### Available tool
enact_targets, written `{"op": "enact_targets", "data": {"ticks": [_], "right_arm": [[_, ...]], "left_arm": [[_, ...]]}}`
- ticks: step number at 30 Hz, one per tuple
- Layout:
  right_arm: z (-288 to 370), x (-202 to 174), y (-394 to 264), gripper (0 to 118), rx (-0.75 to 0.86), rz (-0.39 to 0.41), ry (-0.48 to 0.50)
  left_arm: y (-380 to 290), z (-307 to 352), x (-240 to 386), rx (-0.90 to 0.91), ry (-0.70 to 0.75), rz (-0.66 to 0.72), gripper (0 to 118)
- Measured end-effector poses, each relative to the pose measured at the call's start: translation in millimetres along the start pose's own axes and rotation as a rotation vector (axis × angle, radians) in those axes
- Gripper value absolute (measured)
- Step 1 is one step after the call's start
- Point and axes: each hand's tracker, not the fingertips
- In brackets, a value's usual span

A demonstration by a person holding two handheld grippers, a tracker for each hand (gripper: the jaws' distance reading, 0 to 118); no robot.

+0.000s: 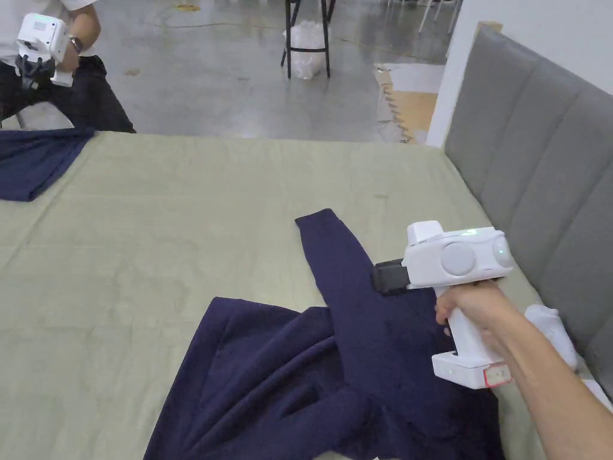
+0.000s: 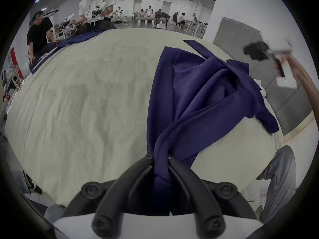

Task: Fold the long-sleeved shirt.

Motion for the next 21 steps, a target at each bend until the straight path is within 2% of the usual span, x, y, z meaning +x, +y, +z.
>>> {"op": "enact_targets", "data": {"ticks": [3,6,8,9,10,11,12,13,14,15,18,19,21], "right_arm": [[-70.6,-9.0,31.1,93,-0.061,0.009,-0.009],[-133.0,-19.1,31.3,93,-0.183,0.048,-0.011],[-162.0,-28.9,20.7,91,-0.332,0.083,-0.069],[-167.0,-31.3,12.8,95,-0.345,0.074,-0.065],[-160.1,-27.2,19.4,94,-0.265,-0.015,-0.066],[-156.6,-25.5,22.7,89,-0.303,-0.024,-0.059],[-153.6,-26.2,23.2,80,-0.292,0.009,-0.052],[-147.2,-23.9,23.3,68,-0.288,-0.005,-0.009],[-143.5,-22.1,23.5,40,-0.279,-0.036,0.027],[-140.7,-22.4,22.5,1,-0.254,-0.029,0.035],[-131.4,-19.2,16.3,3,-0.265,-0.056,0.027],[-118.6,-18.7,14.0,3,-0.25,-0.039,0.021],[-79.5,-16.0,17.1,3,-0.184,-0.056,-0.011]], "left_arm": [[-1.2,1.3,6.0,-0.006,0.013,0.028,9],[-2.0,1.0,10.2,-0.017,0.014,0.054,9],[3.7,0.6,14.0,-0.029,0.019,0.054,9],[4.7,0.3,14.5,-0.033,0.021,0.056,9],[6.3,0.1,15.2,-0.038,0.023,0.057,9],[9.4,-0.4,14.8,-0.044,0.023,0.058,9],[10.3,-0.6,15.0,-0.045,0.025,0.06,9],[10.3,-1.0,15.1,-0.047,0.025,0.062,9],[10.2,-1.3,15.6,-0.051,0.026,0.059,9],[10.4,-1.0,14.5,-0.053,0.028,0.055,9],[13.9,5.3,14.9,-0.047,0.031,0.055,9],[18.6,10.5,13.9,-0.032,0.033,0.053,9],[30.7,21.6,10.1,0.03,0.031,0.053,9]]}}
